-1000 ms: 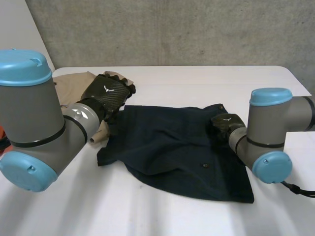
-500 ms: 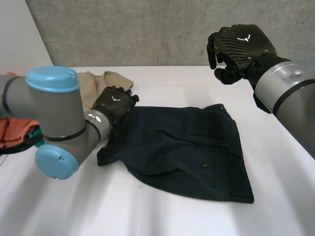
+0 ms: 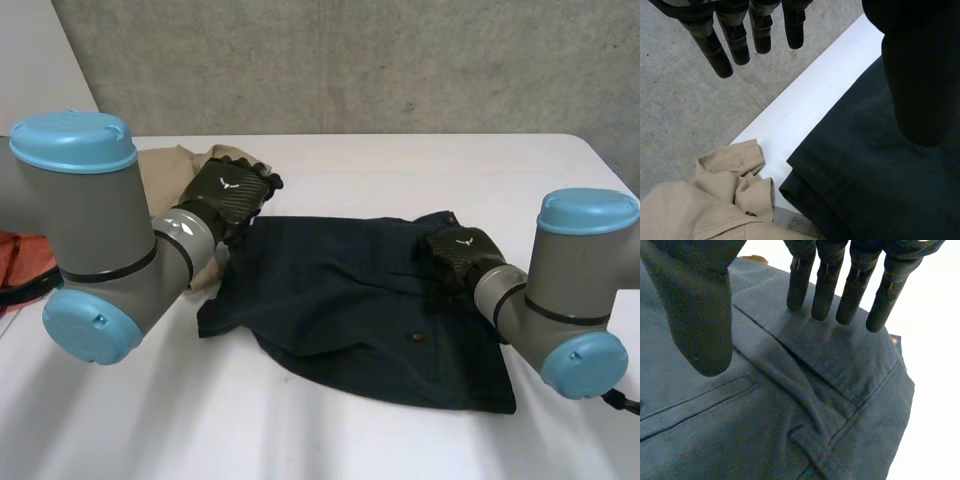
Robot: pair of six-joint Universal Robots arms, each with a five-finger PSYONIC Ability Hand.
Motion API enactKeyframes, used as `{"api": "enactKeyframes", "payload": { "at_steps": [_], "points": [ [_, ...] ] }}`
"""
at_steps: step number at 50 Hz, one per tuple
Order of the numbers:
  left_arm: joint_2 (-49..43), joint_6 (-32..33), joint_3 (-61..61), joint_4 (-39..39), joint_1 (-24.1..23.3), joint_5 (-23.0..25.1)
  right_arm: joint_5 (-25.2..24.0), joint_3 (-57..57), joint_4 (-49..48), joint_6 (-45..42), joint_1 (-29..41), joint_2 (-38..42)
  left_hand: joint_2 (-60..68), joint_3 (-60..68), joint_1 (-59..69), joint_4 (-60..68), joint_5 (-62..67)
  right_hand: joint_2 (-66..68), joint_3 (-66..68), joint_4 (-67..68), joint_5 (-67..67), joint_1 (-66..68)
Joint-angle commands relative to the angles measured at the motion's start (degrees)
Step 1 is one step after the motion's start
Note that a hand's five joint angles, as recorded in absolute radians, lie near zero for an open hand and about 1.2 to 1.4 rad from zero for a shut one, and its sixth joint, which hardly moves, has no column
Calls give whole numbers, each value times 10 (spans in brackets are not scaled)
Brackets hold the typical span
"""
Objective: Fold the laundry.
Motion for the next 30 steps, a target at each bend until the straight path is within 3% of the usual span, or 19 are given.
{"api": "enactKeyframes", "payload": {
  "at_steps": [1,13,17,18,24,30],
  "points": [
    [-3,-1,0,0,-1,-1,8,0,-43,-12,3,14,-18,-21,-17,-15,-28,58,56,56,60,52],
    [-2,-1,-5,0,0,0,15,-27,-56,-35,8,59,-18,-21,-17,-15,-28,78,76,76,80,72],
    [-3,-1,-5,0,-1,-2,17,-33,-65,-33,8,65,-18,-21,-17,-15,-28,281,279,279,283,275],
    [-3,-1,-5,0,-1,-3,16,-36,-68,-32,8,64,-18,-21,-17,-15,-28,478,476,476,480,472],
    [-1,-1,-4,0,1,-4,9,-40,-63,-28,8,46,-18,-21,-17,-15,-28,490,488,488,492,485],
    [-9,2,0,3,6,-2,-17,-33,-34,-5,0,-21,-18,-21,-17,-15,-28,490,488,488,492,485]
  ]
}}
